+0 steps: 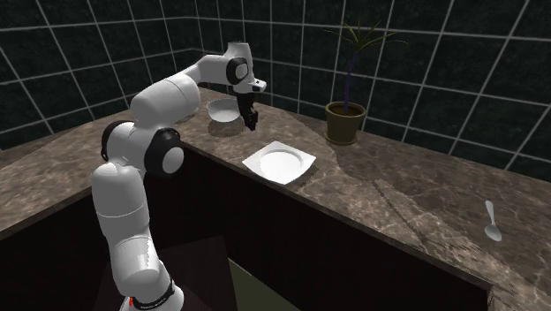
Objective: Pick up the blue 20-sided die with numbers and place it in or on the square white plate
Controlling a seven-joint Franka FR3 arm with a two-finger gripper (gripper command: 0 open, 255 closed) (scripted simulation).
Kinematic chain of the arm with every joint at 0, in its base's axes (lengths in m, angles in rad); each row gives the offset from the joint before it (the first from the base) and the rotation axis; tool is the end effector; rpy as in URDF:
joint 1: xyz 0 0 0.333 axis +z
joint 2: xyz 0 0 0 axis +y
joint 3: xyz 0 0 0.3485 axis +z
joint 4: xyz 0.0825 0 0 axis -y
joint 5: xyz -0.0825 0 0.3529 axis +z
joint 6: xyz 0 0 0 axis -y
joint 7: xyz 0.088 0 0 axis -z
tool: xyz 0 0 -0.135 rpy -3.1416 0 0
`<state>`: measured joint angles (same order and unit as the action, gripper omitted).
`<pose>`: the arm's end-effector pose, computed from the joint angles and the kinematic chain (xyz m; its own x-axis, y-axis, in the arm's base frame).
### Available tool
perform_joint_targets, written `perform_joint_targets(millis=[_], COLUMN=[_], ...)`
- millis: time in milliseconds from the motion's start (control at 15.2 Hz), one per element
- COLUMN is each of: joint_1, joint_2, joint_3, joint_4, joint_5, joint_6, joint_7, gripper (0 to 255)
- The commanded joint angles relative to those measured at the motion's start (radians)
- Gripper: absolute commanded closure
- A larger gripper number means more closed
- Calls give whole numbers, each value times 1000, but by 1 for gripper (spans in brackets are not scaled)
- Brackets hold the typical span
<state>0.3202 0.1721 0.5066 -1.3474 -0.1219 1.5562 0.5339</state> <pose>0.4234 0.3921 0.6419 0.9590 0.2748 0.0692 0.2752 -0.9614 0.0037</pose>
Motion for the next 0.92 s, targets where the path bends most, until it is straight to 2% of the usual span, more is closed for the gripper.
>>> perform_joint_targets(millis=[0, 396, 858], joint_1=[-18, -121, -217], joint_2=[-14, -102, -145], joint_3=[-9, -74, -157], joint_4=[-8, -110, -159], joint_5=[10, 65, 97], joint_6=[-3, 28, 44], joint_7=[-26, -184, -360], gripper=[255, 255, 255])
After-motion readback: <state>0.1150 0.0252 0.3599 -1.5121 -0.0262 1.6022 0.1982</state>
